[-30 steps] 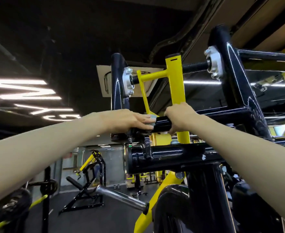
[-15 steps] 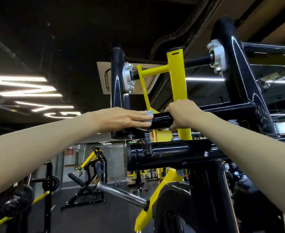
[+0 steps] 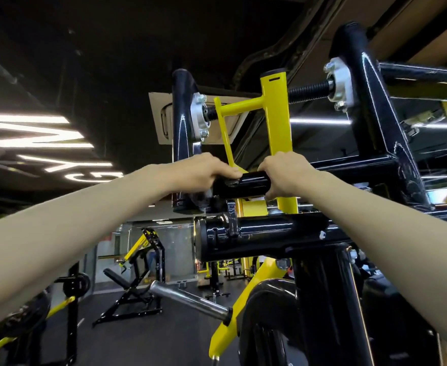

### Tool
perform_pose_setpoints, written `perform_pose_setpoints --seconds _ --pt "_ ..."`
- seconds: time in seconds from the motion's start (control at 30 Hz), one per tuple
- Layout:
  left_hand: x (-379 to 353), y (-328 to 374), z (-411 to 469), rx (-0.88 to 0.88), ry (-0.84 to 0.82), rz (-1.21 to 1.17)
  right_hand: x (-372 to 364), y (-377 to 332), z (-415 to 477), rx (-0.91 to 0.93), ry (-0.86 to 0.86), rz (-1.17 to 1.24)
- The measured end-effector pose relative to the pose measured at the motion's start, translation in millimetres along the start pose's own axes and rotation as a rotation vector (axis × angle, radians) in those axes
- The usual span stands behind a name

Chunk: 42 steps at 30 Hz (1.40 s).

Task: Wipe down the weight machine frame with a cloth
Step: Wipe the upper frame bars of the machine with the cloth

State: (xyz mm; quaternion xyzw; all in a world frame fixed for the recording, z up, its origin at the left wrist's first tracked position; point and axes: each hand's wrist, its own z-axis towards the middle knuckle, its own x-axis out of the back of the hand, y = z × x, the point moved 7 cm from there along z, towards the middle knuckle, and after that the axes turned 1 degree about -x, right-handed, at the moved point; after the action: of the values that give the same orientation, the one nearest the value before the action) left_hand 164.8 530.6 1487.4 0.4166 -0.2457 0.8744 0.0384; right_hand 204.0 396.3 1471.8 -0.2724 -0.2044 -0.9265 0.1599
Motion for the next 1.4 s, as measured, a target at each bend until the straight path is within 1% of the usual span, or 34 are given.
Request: perform_pose_setpoints --seconds 0.1,0.23,0.3,0.43,0.57,0.6,0.67,0.77,0.8,0.9,0.97,1.0,1.07,1.2,1.27,1.33,1.37,1.4 --pt "1.3 14.5 23.4 0.127 -0.045 -0.040 -0.7 0.6 -3.1 -0.019 0.018 -0.004" --pt "-9.8 -17.1 8.2 0.203 -0.108 -0.066 -6.8 1.8 -1.1 -0.014 0.007 0.012" --pt "-7.7 -22.6 -0.7 0.193 -0.087 -0.085 -7.4 2.3 3.6 -0.007 -0.004 0.027" --pt "-1.0 0.2 13.3 0.110 0.001 -0.164 -3.4 3.9 7.9 -0.025 0.004 0.028" --pt "-14.5 -5.1 30.6 0.216 -0.014 -0.125 -1.3 0.1 0.6 -0.036 0.004 0.045" --pt "-17.2 -8.6 30.1 0.225 0.009 -0.132 -2.3 -0.5 -0.8 -0.036 0.002 0.048" --pt "-14.6 -8.7 21.9 0.153 0.064 -0.154 -3.2 -0.6 -1.1 -0.024 -0.002 0.050" --pt "-15.7 -4.3 -9.1 -0.056 0.138 -0.192 -3.8 2.1 0.8 0.005 -0.001 0.076" --pt "-20.3 -2.1 -19.4 -0.140 0.147 -0.156 -5.0 2.7 1.8 0.004 0.000 0.075" --pt "-29.4 9.2 -20.2 -0.375 0.109 0.130 -4.4 4.1 6.3 -0.027 -0.003 0.053" --pt "-23.3 20.4 -11.1 -0.439 0.100 0.152 -0.6 4.1 6.7 -0.050 -0.022 0.059" --pt "-20.5 24.5 -10.1 -0.439 0.108 0.144 -0.2 3.8 4.7 -0.059 -0.034 0.059" --pt "-19.1 15.3 -16.3 -0.403 0.118 0.118 0.1 4.0 1.6 -0.065 -0.030 0.050" --pt "-20.9 -17.8 -43.3 -0.316 0.075 0.106 -1.1 1.4 -0.4 -0.058 -0.018 0.040" --pt "-17.0 -27.0 -43.1 -0.260 0.060 0.075 -1.1 0.0 0.0 -0.058 -0.016 0.034" --pt "-9.7 -34.3 -36.5 -0.117 0.103 -0.066 -1.1 -0.8 -0.5 -0.059 -0.017 0.047" --pt "-8.0 -39.1 -31.0 -0.019 0.122 -0.107 -1.4 -0.2 -1.2 -0.062 -0.016 0.045" --pt "-7.6 -38.8 -23.1 0.070 0.104 -0.096 -2.3 1.2 -1.7 -0.068 -0.018 0.044"
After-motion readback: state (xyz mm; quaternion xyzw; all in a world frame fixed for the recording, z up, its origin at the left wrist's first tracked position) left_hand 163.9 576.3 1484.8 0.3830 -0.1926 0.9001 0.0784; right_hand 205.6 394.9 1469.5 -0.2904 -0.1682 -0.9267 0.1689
